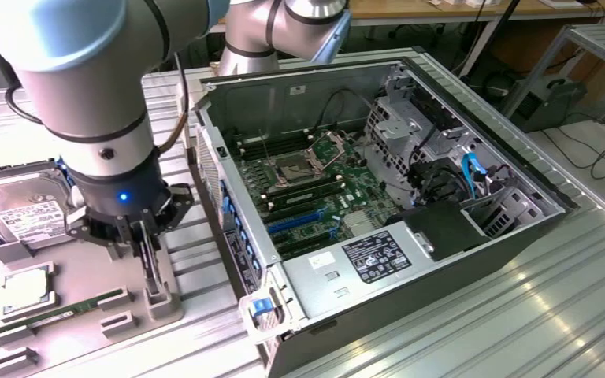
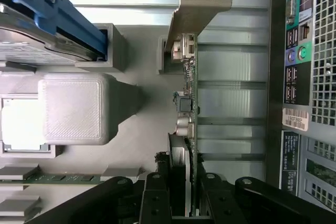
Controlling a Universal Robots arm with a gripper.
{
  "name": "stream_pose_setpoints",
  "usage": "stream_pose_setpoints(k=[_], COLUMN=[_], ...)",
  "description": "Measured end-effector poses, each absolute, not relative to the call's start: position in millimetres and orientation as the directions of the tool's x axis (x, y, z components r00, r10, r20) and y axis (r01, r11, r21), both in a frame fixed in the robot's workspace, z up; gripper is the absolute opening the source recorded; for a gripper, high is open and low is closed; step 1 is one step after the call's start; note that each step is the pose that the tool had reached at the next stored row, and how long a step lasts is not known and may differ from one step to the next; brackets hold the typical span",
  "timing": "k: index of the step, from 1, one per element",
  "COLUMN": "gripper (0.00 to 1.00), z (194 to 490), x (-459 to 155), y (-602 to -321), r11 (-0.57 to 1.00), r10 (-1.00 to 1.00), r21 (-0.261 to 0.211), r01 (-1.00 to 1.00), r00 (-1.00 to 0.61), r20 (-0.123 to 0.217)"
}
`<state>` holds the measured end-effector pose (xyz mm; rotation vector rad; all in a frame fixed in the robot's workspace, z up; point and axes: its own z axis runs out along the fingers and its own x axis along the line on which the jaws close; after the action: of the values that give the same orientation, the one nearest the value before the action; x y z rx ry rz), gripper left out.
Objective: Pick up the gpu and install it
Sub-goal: 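Pick up the gpu and move the gpu toward the slot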
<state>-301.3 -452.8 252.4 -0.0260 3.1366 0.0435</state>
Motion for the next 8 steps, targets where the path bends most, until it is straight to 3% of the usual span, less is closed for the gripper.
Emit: stream_pose_setpoints(k=[8], gripper=[0.27], z=[289.0], x=[-301.4], y=[-452.8], r11=[0.999], r10=[-0.016], r21=[0.028], r01=[-0.017], r00=[-1.0], r20=[-0.005])
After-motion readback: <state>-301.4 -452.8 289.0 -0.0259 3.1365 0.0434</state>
